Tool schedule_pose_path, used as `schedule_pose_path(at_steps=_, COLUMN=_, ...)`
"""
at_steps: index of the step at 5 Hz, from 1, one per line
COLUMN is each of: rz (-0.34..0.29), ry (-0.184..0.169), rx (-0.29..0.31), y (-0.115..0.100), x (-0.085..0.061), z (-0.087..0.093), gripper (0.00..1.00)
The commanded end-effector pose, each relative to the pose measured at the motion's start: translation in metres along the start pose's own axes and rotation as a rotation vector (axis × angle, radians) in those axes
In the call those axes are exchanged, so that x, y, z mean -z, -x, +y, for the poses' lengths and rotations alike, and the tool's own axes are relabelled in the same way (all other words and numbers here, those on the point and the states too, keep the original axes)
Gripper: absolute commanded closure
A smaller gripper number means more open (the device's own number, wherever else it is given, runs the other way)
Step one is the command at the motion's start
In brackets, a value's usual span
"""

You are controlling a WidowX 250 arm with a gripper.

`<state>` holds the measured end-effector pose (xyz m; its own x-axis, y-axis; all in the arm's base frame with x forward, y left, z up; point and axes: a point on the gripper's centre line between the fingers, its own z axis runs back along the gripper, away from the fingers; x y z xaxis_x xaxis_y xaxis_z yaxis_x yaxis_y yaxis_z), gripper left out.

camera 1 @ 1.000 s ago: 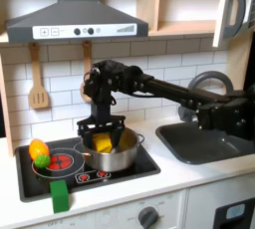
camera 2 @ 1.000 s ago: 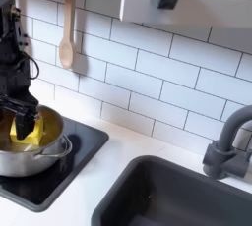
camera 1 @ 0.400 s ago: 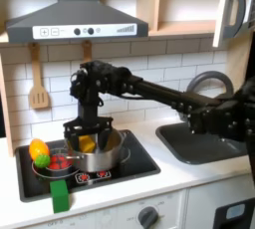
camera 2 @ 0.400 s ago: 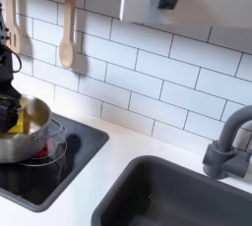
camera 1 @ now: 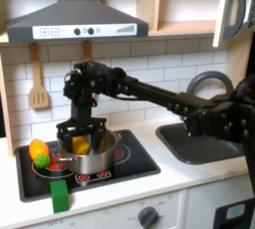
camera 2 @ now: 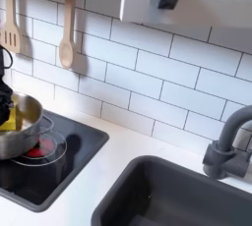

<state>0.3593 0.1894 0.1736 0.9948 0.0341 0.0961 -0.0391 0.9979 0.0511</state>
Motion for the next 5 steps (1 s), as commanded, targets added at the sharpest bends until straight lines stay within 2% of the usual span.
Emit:
schedule_pose_path(at_steps=1, rz=0.001, ry=0.010, rx=-0.014, y=-0.004, x=-0.005, z=0.000, gripper=0.00)
schedule_pose_path(at_steps=3, rz=-0.010, ry=0.017, rx=-0.030, y=-0.002, x=-0.029, z=0.000, gripper=0.00)
schedule_pose_path(at_steps=4, rz=0.000, ry=0.034, rx=-0.051, y=0.008, x=-0.033, z=0.005, gripper=0.00)
schedule_pose_path(at_steps=5, rz=0.022, ry=0.026, rx=-0.067, y=0.019, x=-0.032, z=0.017, gripper=0.00)
